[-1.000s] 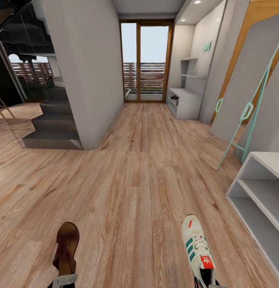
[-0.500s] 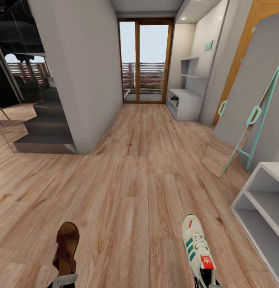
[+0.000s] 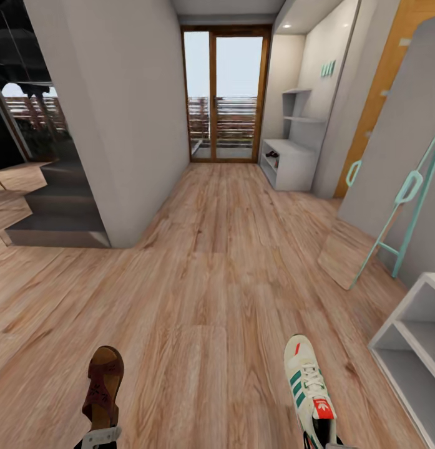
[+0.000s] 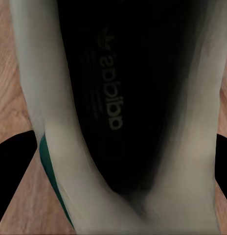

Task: Pick up the two gym shoes and the two sandals from the corridor floor and place them onto the hallstand (shoe rack) in the corridor, making sure they are on the rack and not on the floor. Arrange them so the two gym shoes are next to each other and the two sandals are next to each other.

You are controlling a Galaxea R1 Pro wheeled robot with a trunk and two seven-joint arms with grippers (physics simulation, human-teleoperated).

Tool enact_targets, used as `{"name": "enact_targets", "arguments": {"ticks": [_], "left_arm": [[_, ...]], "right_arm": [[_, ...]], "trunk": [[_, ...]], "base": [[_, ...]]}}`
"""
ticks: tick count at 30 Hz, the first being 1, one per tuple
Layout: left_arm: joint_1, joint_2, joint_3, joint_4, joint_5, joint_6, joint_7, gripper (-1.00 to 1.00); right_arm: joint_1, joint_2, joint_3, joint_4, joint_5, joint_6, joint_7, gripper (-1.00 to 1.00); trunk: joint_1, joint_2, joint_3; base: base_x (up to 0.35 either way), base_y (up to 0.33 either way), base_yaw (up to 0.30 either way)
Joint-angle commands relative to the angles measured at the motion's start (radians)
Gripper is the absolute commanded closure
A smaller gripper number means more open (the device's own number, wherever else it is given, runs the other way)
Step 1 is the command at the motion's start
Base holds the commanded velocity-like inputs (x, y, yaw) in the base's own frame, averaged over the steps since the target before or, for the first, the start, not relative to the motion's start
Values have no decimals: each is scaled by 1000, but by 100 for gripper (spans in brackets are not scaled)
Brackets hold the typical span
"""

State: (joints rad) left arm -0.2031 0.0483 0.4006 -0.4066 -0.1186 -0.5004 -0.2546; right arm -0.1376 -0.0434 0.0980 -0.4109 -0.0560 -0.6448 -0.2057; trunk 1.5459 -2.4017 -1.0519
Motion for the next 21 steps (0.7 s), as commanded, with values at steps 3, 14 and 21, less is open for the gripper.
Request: {"name": "enact_targets", "arguments": {"ticks": [3, 14, 21], "left_arm": [[-1, -1, 9, 0, -13, -4, -5, 100], [-1, -1, 9, 0, -13, -4, -5, 100], [-1, -1, 9, 0, -13, -4, -5, 100]], "right_arm": [[-1, -1, 8, 0, -5, -3, -6, 100], [0, -1, 8, 0, -5, -2, -6, 100], [0, -1, 8, 0, -5, -2, -6, 100]], "trunk": [[0, 0, -1], [0, 0, -1], [0, 0, -1]], "base": [[339, -85, 0], [339, -85, 0], [339, -85, 0]]}}
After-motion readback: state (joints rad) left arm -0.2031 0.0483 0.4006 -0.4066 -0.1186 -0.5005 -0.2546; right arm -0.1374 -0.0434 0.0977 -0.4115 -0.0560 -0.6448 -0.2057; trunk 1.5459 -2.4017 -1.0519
